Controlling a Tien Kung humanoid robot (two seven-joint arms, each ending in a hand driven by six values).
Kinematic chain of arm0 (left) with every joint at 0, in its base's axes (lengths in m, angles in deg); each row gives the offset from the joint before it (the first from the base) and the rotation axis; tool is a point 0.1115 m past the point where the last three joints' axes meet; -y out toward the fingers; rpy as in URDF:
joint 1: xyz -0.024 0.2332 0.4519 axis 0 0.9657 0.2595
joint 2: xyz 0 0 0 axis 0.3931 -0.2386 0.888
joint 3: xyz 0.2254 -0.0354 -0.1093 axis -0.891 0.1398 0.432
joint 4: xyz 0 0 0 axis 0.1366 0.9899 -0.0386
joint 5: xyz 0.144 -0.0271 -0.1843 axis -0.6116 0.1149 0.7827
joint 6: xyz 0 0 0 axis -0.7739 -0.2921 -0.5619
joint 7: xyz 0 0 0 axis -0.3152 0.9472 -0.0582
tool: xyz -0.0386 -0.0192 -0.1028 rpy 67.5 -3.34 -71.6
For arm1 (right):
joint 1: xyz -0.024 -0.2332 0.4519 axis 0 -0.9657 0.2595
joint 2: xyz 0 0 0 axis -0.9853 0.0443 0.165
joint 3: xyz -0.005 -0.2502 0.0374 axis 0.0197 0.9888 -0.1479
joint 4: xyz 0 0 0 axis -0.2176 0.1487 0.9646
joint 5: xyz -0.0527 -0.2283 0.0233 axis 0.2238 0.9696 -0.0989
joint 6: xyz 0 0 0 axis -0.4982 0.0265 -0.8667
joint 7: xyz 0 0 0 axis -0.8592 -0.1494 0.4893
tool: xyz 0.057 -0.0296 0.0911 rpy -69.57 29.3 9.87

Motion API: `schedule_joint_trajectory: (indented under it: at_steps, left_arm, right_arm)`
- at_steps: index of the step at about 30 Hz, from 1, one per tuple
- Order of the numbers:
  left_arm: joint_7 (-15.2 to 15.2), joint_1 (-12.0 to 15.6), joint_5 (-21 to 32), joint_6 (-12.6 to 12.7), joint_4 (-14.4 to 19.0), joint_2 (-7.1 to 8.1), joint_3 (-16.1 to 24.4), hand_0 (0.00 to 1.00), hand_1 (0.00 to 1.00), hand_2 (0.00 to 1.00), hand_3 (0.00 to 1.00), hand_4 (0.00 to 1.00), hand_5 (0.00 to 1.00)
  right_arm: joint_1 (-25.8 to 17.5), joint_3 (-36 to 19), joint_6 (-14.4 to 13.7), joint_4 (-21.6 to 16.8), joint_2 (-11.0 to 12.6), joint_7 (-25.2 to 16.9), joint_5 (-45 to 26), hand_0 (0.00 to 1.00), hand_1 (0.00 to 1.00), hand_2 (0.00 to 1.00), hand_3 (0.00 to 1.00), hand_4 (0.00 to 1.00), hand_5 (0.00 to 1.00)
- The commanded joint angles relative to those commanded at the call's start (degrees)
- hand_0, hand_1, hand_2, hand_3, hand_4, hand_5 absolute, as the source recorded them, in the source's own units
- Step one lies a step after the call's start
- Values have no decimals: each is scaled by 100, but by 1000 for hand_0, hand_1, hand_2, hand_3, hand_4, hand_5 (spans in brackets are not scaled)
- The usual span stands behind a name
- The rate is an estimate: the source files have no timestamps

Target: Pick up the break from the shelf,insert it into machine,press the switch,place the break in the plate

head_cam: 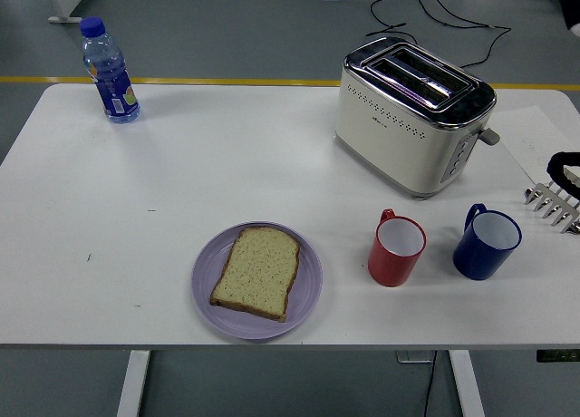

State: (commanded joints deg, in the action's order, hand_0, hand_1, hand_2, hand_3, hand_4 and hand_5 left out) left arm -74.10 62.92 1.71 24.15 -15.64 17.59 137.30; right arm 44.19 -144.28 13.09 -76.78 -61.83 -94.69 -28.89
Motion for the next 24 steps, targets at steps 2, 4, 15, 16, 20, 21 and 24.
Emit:
schedule_joint_trajectory:
  at_steps: [2,4,15,16,20,21,24]
  left_arm:
    - [4,-9,17,1,0,-1,-9,655,569,584,603,312,996]
    - [5,-25,11,0,0,-1,-4,655,569,584,603,312,996]
    - [-3,-64,-50,-4,0,-20,38,654,568,585,601,307,995]
    - [-2,-64,-53,-4,0,-22,41,654,568,585,601,307,995]
    - [7,-55,-23,-1,0,-25,35,653,568,585,601,306,994]
    - [7,-54,-22,-1,0,-25,35,653,568,585,601,306,994]
    - [12,-52,-17,-6,0,-25,24,653,568,585,601,306,994]
  right_arm:
    - [-219,-300,9,223,70,87,-101,841,765,799,784,532,199]
    - [-419,-550,-52,379,86,211,-172,841,765,799,784,532,199]
    - [-1247,-1474,-258,1441,-155,466,-510,826,757,781,749,508,222]
    - [-1310,-1550,-240,1501,-163,507,-494,826,757,781,749,508,222]
    - [-1541,-1779,-168,1744,-158,636,-470,810,747,767,730,501,232]
    - [-1560,-1793,-159,1765,-156,647,-468,810,747,767,730,501,232]
    - [-1692,-1950,-27,1956,-152,886,-391,810,747,767,730,501,232]
